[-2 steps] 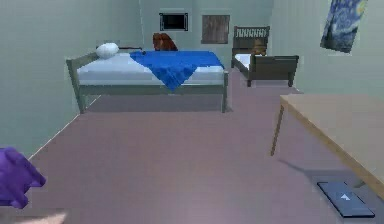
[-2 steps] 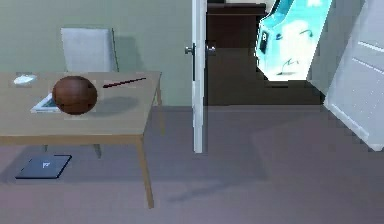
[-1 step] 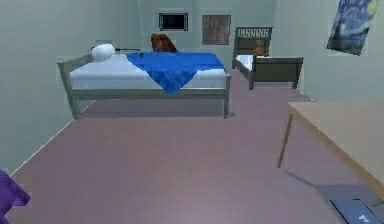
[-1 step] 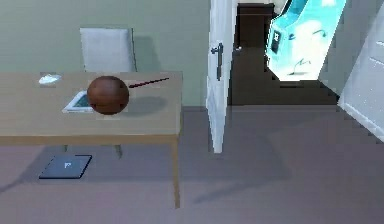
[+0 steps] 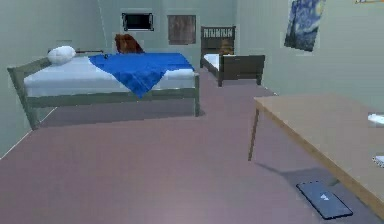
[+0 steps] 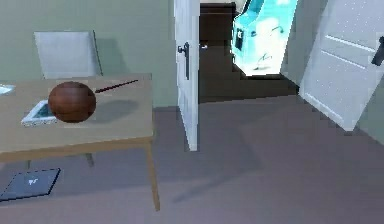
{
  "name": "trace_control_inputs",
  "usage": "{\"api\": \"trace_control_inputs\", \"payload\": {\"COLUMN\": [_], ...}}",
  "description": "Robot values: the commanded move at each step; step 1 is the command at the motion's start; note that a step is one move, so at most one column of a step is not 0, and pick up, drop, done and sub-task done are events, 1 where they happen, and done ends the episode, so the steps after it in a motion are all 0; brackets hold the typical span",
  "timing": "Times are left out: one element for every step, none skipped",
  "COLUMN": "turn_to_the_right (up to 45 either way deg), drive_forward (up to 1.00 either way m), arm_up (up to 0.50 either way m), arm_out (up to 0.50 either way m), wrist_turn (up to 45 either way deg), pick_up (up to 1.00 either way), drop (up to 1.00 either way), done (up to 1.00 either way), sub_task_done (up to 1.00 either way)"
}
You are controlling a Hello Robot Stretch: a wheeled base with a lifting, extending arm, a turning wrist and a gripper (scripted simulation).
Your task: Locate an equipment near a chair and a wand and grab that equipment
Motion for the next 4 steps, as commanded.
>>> {"api": "trace_control_inputs", "payload": {"turn_to_the_right": [0.0,3.0,0.0,36.0], "drive_forward": [1.0,0.0,1.0,0.0], "arm_up": [0.0,0.0,0.0,0.0], "arm_out": [0.0,0.0,0.0,0.0], "wrist_turn": [0.0,0.0,0.0,0.0], "pick_up": [0.0,0.0,0.0,0.0], "drop": [0.0,0.0,0.0,0.0], "done": [0.0,0.0,0.0,0.0], "sub_task_done": [0.0,0.0,0.0,0.0]}}
